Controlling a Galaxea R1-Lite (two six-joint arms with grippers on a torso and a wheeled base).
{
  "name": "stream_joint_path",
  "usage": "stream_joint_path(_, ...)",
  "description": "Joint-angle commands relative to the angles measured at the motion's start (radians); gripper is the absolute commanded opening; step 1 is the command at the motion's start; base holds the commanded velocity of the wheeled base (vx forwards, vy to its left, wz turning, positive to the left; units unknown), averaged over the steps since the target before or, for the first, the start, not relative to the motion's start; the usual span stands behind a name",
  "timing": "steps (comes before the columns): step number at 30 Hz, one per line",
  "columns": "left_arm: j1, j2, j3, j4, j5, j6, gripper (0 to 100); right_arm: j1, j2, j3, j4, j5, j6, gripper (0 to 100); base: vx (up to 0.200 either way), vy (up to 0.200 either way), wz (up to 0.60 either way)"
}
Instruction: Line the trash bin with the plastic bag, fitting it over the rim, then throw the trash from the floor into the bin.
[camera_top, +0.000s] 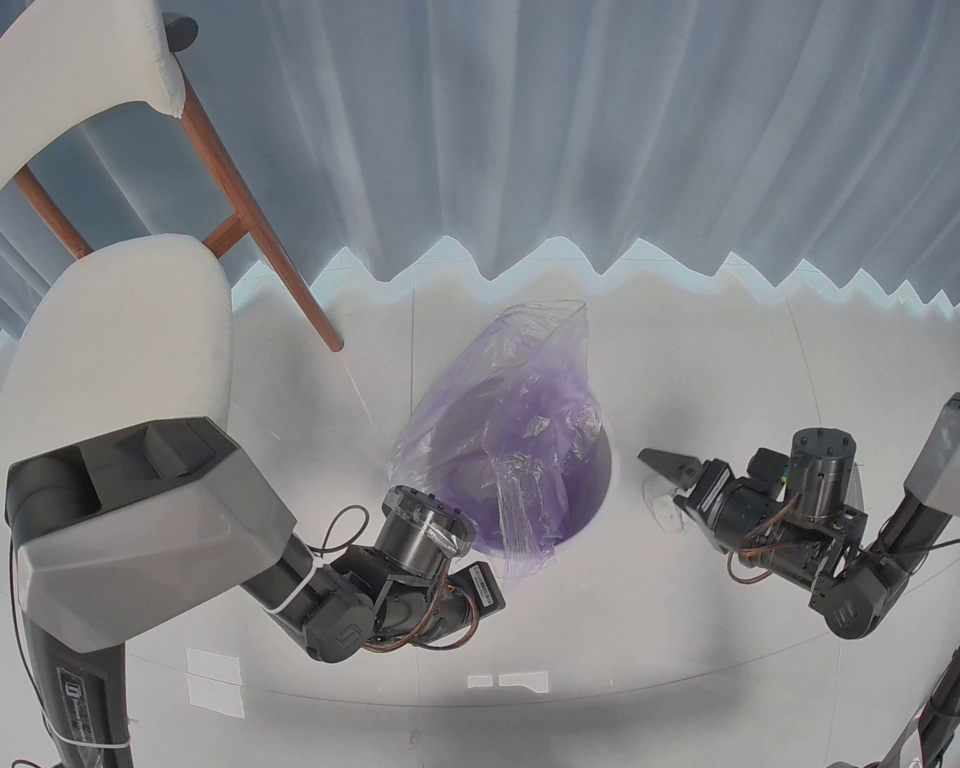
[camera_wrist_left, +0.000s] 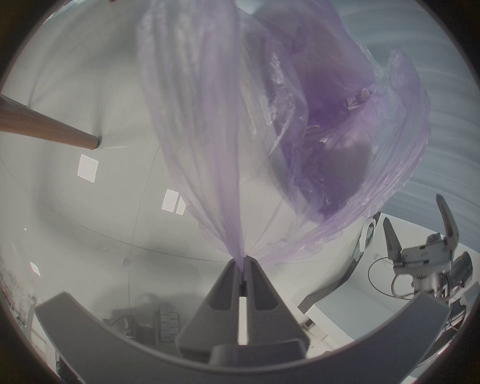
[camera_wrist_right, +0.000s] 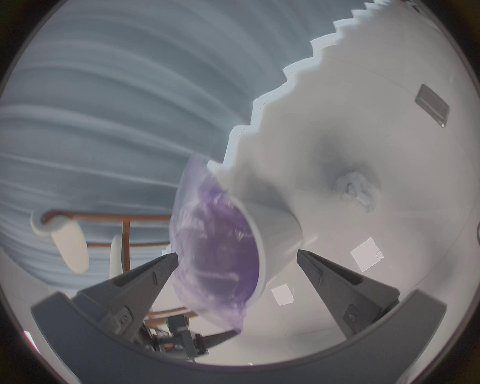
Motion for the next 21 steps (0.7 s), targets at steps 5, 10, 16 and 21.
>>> stream_joint_path(5,-0.007,-0.035,-0.002,-0.039,0.039,-0.008,0,0.194,0.044,-0.006,-0.003,-0.055,-0.158,100,0.000,0.000,0.00)
stream_joint_path(10,-0.035,-0.103,0.001,-0.044,0.040,-0.013,0,0.194,0.124,-0.077,-0.004,-0.109,-0.330,100,0.000,0.000,0.00)
stream_joint_path(16,-0.058,-0.112,0.005,-0.042,0.042,-0.015,0,0.194,0.159,-0.126,-0.038,-0.135,-0.448,100,0.000,0.000,0.00)
stream_joint_path(21,-0.076,-0.106,0.010,-0.044,0.050,-0.015,0,0.183,0.181,-0.169,-0.041,-0.206,-0.534,100,0.000,0.000,0.00)
